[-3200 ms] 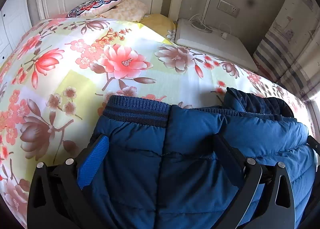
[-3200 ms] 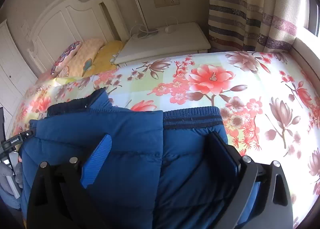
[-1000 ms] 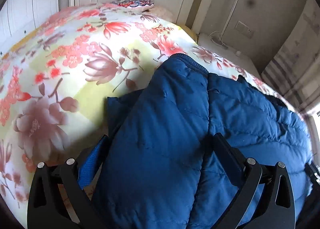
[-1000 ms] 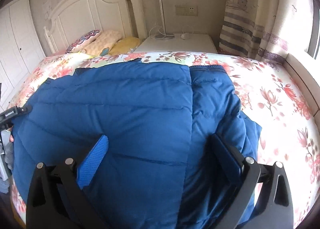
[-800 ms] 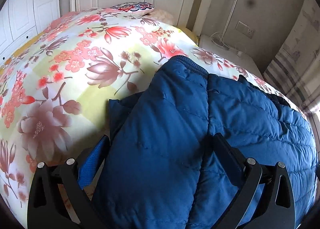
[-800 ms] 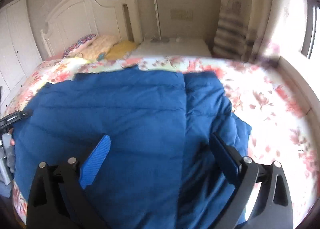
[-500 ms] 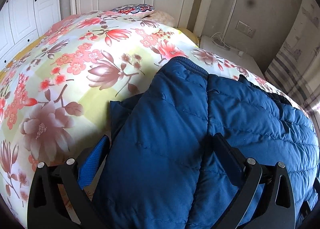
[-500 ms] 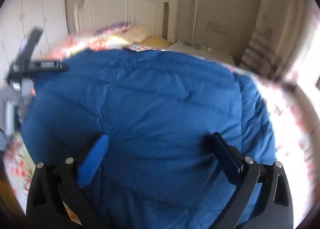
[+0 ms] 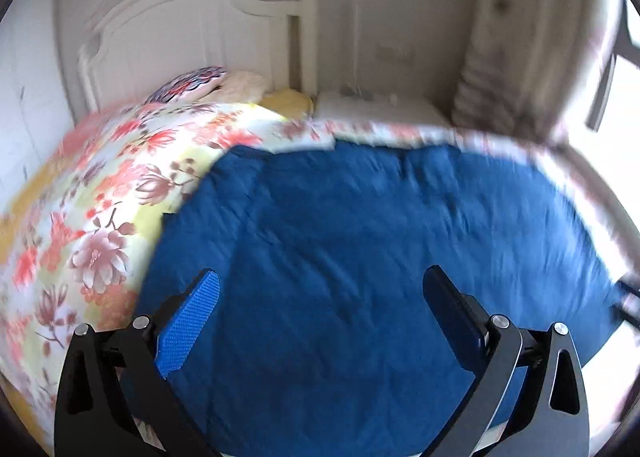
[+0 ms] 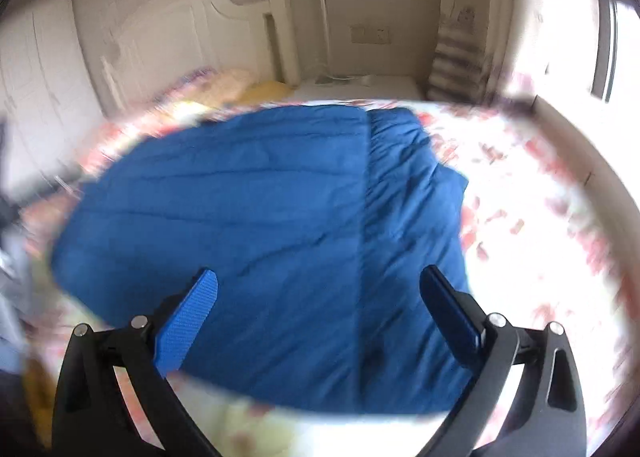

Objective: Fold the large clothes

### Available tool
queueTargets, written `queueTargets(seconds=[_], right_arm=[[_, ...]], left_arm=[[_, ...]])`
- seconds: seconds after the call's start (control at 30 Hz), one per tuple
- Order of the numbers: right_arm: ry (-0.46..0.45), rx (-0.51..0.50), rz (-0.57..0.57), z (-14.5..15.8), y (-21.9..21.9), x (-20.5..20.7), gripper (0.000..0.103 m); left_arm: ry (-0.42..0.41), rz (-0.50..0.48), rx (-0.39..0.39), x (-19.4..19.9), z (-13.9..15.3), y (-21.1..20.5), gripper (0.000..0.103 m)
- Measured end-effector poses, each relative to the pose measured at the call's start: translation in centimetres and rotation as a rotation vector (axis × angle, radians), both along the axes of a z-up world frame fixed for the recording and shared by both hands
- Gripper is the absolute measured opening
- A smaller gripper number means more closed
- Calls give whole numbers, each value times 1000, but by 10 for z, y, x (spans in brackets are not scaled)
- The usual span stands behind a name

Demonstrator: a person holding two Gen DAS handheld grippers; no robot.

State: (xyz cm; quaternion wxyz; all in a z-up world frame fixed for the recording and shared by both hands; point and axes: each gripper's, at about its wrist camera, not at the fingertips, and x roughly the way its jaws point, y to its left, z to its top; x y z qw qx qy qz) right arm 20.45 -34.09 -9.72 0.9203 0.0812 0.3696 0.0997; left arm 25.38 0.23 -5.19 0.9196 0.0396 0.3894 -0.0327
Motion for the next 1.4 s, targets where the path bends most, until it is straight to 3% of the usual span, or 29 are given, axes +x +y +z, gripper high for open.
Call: queueTargets(seconds=[0.1, 0.17, 0.3, 0.37, 0.5, 0.67, 0.73, 0.77, 0.8, 0.83, 0.9, 0.97, 1.1, 1.2, 1.23, 1.27, 1.33, 1.4], right_arm=[[37, 195, 2, -5, -15, -37, 100], [68, 269, 10, -13, -18, -60, 100], [167, 397, -6, -44, -21, -76, 100], [179, 406, -41, -52, -21, -69, 101], [106, 462, -85, -55, -18, -20, 101], [33, 540, -311, -52, -18, 46, 99], [-9, 635, -336, -58, -25, 53, 42], [-26, 720, -343, -66, -34, 52, 33], [-55, 837, -311, -74, -45, 48, 28], [-71, 871, -296, -75, -51, 44, 27], [-129, 843, -260, -63, -58, 27, 23], [-191, 802, -252, -47, -67, 9, 23], [-261, 719, -315, -29, -100, -27, 23], [-285, 653, -358, -21, -119, -54, 23], [-288, 630, -367, -18, -122, -61, 23], [-289, 603, -369, -16, -117, -70, 23], [-298, 512, -361, -8, -106, -80, 24], [-325, 433, -340, 4, -96, -89, 24]], left_arm=[[68, -12, 12, 0, -31, -4, 99], [28, -18, -13, -6, -38, 0, 99], [11, -36, 19, -9, -44, -3, 99], [30, -41, 10, -7, -45, -1, 99], [51, -66, -10, -2, -48, 4, 99], [54, -64, 21, 3, -50, 1, 99], [49, -55, 19, 6, -50, -1, 99], [46, -56, 24, 7, -49, -2, 99], [46, -54, 33, 8, -49, -4, 99], [47, -50, 43, 9, -48, -8, 99], [67, -36, 39, 10, -38, -18, 99], [22, -45, 19, 1, -21, -35, 98], [-69, -211, 10, -38, 6, -101, 98], [-51, -376, 100, -72, -14, -158, 98], [-51, -388, 168, -80, -29, -173, 98], [-44, -394, 187, -82, -43, -180, 99], [-4, -394, 117, -79, -42, -170, 98], [30, -433, -27, -76, -22, -137, 98]])
